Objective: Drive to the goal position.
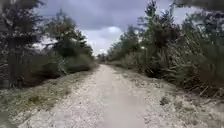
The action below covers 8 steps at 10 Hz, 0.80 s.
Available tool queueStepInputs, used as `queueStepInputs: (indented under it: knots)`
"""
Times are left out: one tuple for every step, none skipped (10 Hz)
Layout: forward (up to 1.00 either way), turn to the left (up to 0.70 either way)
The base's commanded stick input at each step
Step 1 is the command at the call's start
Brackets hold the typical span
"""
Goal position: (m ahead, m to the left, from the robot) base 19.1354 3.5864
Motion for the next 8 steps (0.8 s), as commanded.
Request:
queueStepInputs:
  knots:
    - [0.5, 0.01]
    - [0.5, 0.01]
    - [0.5, 0.01]
    - [0.5, 0.01]
    - [0.5, 0.01]
    - [0.5, 0.01]
    - [0.5, 0.01]
    - [0.5, 0.01]
